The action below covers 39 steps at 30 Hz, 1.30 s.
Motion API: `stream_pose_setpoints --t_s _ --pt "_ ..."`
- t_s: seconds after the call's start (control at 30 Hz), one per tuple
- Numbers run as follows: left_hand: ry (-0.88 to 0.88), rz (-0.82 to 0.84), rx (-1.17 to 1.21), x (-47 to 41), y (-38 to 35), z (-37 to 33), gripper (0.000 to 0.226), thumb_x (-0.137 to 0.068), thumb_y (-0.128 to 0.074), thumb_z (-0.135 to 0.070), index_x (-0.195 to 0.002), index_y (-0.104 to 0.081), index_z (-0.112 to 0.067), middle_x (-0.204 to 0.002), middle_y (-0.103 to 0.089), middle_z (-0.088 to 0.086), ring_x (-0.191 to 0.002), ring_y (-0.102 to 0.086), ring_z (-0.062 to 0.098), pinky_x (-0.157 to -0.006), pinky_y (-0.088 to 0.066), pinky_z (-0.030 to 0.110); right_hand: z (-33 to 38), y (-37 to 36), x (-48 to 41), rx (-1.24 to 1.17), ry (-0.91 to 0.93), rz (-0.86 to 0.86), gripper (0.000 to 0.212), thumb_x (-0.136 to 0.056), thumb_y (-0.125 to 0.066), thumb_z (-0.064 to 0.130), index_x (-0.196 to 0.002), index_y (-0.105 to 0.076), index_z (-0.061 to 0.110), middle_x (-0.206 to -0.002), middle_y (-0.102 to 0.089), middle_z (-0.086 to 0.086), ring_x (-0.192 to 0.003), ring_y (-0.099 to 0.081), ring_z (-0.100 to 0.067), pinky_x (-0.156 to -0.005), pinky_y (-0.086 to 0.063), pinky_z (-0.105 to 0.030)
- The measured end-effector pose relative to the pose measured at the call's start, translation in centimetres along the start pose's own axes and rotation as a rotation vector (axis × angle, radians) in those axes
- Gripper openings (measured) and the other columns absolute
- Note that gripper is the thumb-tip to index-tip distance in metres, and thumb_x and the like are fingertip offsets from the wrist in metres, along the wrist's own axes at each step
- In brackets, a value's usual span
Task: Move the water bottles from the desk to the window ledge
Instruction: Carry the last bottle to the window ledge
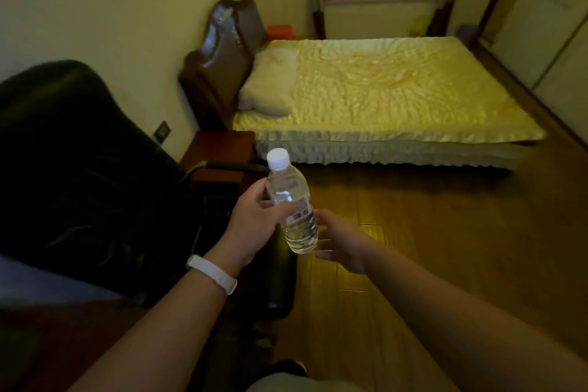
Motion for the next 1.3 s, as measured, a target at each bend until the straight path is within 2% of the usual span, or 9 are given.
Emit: stream_pose_setpoints --t_s 0.13,0.23,0.4,0.5,0.6,0.7,1.07,1.17,1.3 --pt "0.002 0.150 0.021 -5.9 -5.4 0.3 0.043 -0.074 -0.085 -0.021 -0.113 -0.067 -0.023 -0.107 -0.074 -0.003 -0.099 -0.070 0.016 -0.086 -0.058 0.041 0.6 6.5 -1.5 -0.069 -0.024 -0.118 0.038 -0.091 -0.051 0.049 -0.109 -0.066 0.019 -0.091 -0.066 -0.006 -0.085 -0.056 -0.022 -0.072 -0.045 -0.033" --pt "-0.014 0.241 0.038 -10.7 -9.2 0.3 0.040 -0.075 -0.083 -0.017 -0.111 -0.068 -0.021 -0.106 -0.074 -0.004 -0.096 -0.070 0.011 -0.078 -0.054 0.030 1.8 10.7 -3.6 -0.129 -0.041 -0.199 0.045 -0.090 -0.052 0.049 -0.115 -0.064 0.015 -0.094 -0.065 -0.007 -0.085 -0.057 -0.022 -0.072 -0.045 -0.032" --pt "-0.013 0.369 0.068 -20.4 -14.0 0.0 0.044 -0.072 -0.085 -0.023 -0.112 -0.068 -0.022 -0.107 -0.074 -0.003 -0.100 -0.069 0.015 -0.083 -0.056 0.035 6.0 16.7 -8.2 -0.191 -0.025 -0.301 0.033 -0.093 -0.050 0.046 -0.105 -0.064 0.018 -0.086 -0.067 -0.004 -0.080 -0.059 -0.020 -0.074 -0.045 -0.032" --pt "0.001 0.451 0.095 -25.9 -16.7 -1.3 0.044 -0.073 -0.085 -0.019 -0.113 -0.068 -0.022 -0.105 -0.075 -0.004 -0.095 -0.070 0.010 -0.076 -0.055 0.026 8.8 19.7 -10.7 -0.271 -0.039 -0.363 0.029 -0.094 -0.050 0.044 -0.100 -0.064 0.020 -0.087 -0.069 -0.005 -0.081 -0.061 -0.021 -0.073 -0.046 -0.032" --pt "0.000 0.532 0.123 -30.9 -19.3 -2.5 0.041 -0.072 -0.086 -0.016 -0.109 -0.069 -0.023 -0.103 -0.076 -0.002 -0.096 -0.071 0.015 -0.078 -0.055 0.029 11.5 22.7 -13.1 -0.313 -0.007 -0.409 0.026 -0.095 -0.047 0.041 -0.098 -0.062 0.019 -0.080 -0.070 -0.004 -0.076 -0.062 -0.019 -0.070 -0.046 -0.031" --pt "-0.009 0.573 0.131 -35.2 -21.8 -3.7 0.040 -0.070 -0.086 -0.013 -0.105 -0.070 -0.024 -0.099 -0.077 -0.004 -0.093 -0.072 0.012 -0.078 -0.056 0.030 14.1 25.5 -14.9 -0.349 -0.001 -0.460 0.025 -0.096 -0.046 0.040 -0.093 -0.061 0.021 -0.067 -0.068 0.003 -0.068 -0.060 -0.016 -0.067 -0.045 -0.029" --pt "-0.044 0.723 0.054 -45.4 -32.7 -6.9 0.052 -0.058 -0.089 -0.032 -0.106 -0.070 -0.027 -0.106 -0.075 -0.001 -0.101 -0.071 0.020 -0.086 -0.057 0.039 18.0 37.1 -19.3 -0.485 0.037 -0.514 0.028 -0.093 -0.050 0.042 -0.101 -0.065 0.019 -0.085 -0.069 -0.006 -0.073 -0.059 -0.019 -0.065 -0.048 -0.030" --pt "-0.027 0.749 0.025 -47.7 -36.7 -6.9 0.047 -0.065 -0.090 -0.020 -0.108 -0.069 -0.021 -0.105 -0.076 0.001 -0.099 -0.071 0.019 -0.083 -0.058 0.036 18.2 41.1 -20.7 -0.510 0.032 -0.504 0.027 -0.094 -0.048 0.041 -0.101 -0.063 0.019 -0.084 -0.066 -0.006 -0.072 -0.057 -0.019 -0.065 -0.046 -0.030" --pt "0.002 0.736 -0.012 -51.2 -43.4 -7.5 0.043 -0.070 -0.085 -0.008 -0.108 -0.068 -0.015 -0.101 -0.076 -0.001 -0.094 -0.072 0.015 -0.072 -0.056 0.023 19.5 48.0 -22.7 -0.525 0.031 -0.510 0.027 -0.095 -0.047 0.040 -0.100 -0.063 0.019 -0.084 -0.066 -0.005 -0.076 -0.056 -0.019 -0.065 -0.046 -0.029"
Point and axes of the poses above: each hand's wrist, its own x-axis away from the middle knuckle, its own y-axis out of the back of the hand, z = x × y, the point moved 1 cm from there along -x, towards the middle knuckle
